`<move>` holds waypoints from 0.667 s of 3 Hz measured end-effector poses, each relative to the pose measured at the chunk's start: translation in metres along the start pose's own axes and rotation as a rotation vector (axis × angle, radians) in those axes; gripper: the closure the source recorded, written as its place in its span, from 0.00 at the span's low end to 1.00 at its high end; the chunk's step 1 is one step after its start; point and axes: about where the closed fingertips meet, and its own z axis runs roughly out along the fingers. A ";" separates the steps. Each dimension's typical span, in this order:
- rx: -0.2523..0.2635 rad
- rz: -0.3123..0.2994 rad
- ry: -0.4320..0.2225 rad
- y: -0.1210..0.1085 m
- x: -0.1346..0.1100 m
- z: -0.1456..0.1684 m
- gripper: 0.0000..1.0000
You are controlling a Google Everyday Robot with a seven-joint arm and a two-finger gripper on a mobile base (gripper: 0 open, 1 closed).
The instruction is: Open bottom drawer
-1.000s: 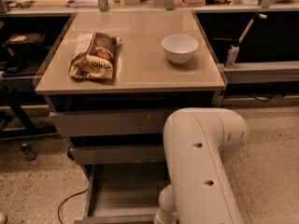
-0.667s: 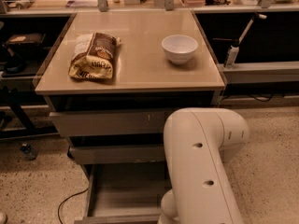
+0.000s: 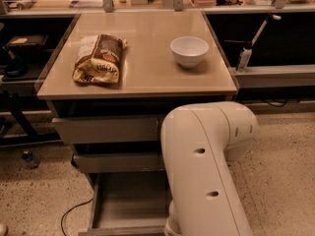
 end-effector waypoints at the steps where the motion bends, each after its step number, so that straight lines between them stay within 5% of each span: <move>1: 0.016 -0.019 -0.038 -0.005 -0.017 -0.006 0.00; 2: -0.018 -0.042 -0.044 -0.009 -0.035 0.018 0.00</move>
Offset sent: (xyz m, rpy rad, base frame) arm 0.0459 0.0506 -0.0572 0.0922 0.0172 0.0466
